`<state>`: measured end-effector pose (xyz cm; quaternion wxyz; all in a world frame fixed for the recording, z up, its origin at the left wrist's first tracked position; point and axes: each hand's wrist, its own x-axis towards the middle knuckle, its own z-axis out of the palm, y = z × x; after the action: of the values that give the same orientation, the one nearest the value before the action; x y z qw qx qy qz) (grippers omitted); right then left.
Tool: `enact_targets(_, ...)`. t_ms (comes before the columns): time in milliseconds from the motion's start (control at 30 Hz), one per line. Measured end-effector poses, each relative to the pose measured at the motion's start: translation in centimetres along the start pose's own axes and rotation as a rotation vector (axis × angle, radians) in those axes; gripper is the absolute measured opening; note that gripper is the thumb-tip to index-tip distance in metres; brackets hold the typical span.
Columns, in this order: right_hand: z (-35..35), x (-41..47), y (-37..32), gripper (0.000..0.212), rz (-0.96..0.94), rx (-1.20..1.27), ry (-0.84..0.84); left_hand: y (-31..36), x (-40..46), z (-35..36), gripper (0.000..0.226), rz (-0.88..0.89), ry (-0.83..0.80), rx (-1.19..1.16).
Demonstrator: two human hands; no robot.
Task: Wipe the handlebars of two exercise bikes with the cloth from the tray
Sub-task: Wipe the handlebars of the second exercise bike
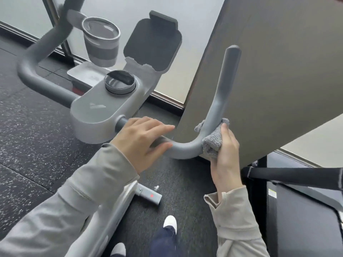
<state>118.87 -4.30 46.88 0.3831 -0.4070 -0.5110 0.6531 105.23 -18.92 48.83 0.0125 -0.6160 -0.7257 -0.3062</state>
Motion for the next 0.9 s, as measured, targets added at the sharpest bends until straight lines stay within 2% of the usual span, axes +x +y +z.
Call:
enact_targets(233,2.1,-4.6,3.1,0.036,-0.099,-0.02,0.199,-2.7,-1.5,-1.7,0.038,0.051,0.072,0.058)
enact_targets(400,4.4,-6.8,4.7,0.052,-0.117,0.041,0.31,-4.6,-1.8,-2.1,0.039,0.066,0.039,0.072)
enact_targets(567,6.1,-7.6,5.7,0.082,-0.137,0.17,0.391,-5.6,-1.9,-2.0,0.037,0.073,0.084,0.093)
enact_targets(733,8.6,-8.1,6.0,0.083,-0.133,0.313,0.503,-5.9,-2.0,-2.2,0.031,0.123,0.105,0.105)
enact_targets(833,9.6,-8.1,6.7,0.067,-0.169,0.386,0.505,-6.1,-2.4,-2.6,0.03,0.112,0.104,0.113)
enact_targets(900,10.2,-8.2,6.6,0.066,-0.169,0.398,0.516,-6.3,-2.6,-2.9,0.03,0.114,0.11,0.112)
